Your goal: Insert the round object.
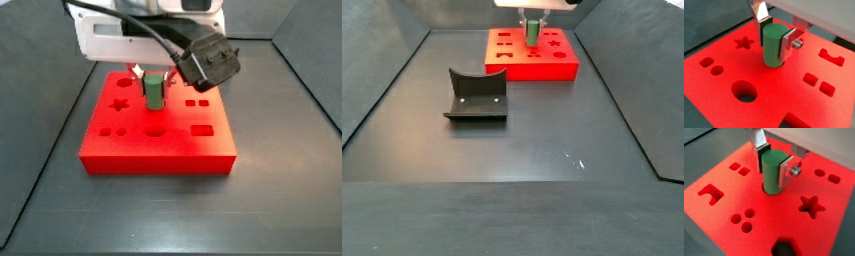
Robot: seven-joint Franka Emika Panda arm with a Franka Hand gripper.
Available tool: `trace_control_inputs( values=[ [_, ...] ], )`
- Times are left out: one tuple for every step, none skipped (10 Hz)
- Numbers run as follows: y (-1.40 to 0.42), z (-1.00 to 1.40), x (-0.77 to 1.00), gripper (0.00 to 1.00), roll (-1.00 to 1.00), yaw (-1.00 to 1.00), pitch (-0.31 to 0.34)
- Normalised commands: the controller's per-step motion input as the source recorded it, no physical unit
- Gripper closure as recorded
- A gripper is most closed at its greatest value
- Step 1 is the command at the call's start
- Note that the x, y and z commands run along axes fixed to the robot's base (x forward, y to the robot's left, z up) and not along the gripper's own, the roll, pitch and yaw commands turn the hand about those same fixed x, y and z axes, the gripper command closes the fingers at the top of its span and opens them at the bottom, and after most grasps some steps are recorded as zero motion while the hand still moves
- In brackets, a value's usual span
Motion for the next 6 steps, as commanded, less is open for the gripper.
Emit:
trace_control_inputs(
  values=[
    [-0.05,-0.63,0.06,1.00,0.11,0.00,-0.091],
    [0.00,-0.73,0.14,1.00,0.05,0.00,-0.054],
    [0.08,-0.83,0.23,1.00,0.00,0.00,0.006],
    [0.00,-0.87,0.19,1.00,0.00,0.00,0.166],
    [-0.02,-0.09,0.00,1.00,0.01,0.00,0.016],
    [0.00,0.00,0.00,1.00,0.00,0.00,0.000]
  ],
)
